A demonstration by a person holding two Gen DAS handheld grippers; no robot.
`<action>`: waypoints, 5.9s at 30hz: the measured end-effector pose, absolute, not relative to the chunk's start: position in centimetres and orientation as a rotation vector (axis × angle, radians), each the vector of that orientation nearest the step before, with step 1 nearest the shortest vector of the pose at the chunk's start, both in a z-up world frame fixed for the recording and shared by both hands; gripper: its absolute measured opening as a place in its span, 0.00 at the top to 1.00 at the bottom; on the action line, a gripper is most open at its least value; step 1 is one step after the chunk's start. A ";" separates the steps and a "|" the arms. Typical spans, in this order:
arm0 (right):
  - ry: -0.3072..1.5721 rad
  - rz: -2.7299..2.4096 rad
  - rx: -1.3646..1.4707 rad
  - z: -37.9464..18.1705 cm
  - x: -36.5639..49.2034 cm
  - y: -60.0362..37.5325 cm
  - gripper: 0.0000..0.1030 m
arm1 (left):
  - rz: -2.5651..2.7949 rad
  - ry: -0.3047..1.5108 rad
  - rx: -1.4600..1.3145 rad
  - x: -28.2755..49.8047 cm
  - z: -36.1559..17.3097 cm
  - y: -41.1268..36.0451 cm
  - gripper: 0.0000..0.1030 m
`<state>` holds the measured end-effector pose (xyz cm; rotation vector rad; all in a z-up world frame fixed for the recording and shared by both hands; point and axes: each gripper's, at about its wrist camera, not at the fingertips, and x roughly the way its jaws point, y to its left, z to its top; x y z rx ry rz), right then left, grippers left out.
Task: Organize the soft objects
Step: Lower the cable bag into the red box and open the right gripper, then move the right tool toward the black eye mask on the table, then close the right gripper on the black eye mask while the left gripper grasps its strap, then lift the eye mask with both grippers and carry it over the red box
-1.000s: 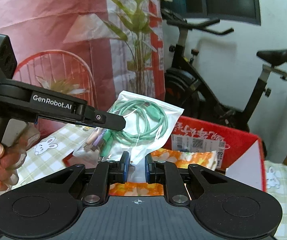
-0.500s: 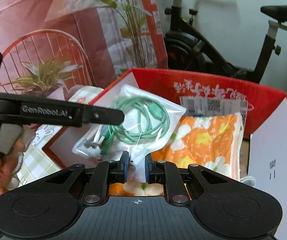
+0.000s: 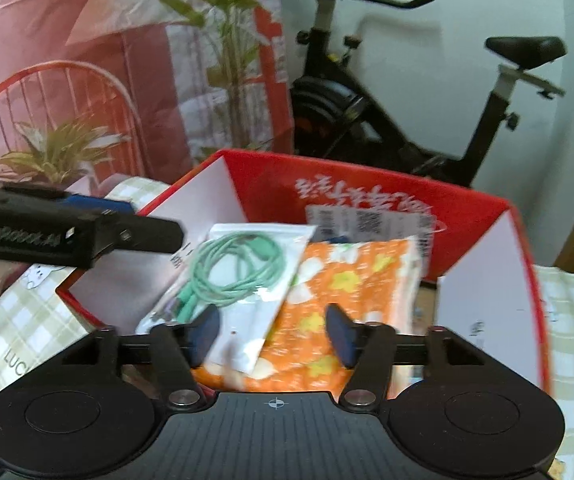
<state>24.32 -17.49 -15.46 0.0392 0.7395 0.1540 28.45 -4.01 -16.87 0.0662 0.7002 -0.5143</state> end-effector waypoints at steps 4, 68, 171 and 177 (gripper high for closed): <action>0.717 0.122 0.038 -14.6 22.9 -18.3 0.14 | -0.472 0.656 0.122 26.4 -16.1 -4.3 0.03; 0.873 -0.012 0.086 -23.6 7.0 -18.4 0.00 | -0.462 0.935 -0.113 21.6 -26.0 0.2 0.49; 0.471 0.172 0.244 -15.1 5.0 -19.8 0.91 | -0.485 0.543 -0.130 12.1 -18.0 4.5 0.92; 0.389 0.185 0.209 -11.4 6.8 -20.3 0.91 | -0.493 0.451 -0.113 13.7 -14.5 3.3 0.92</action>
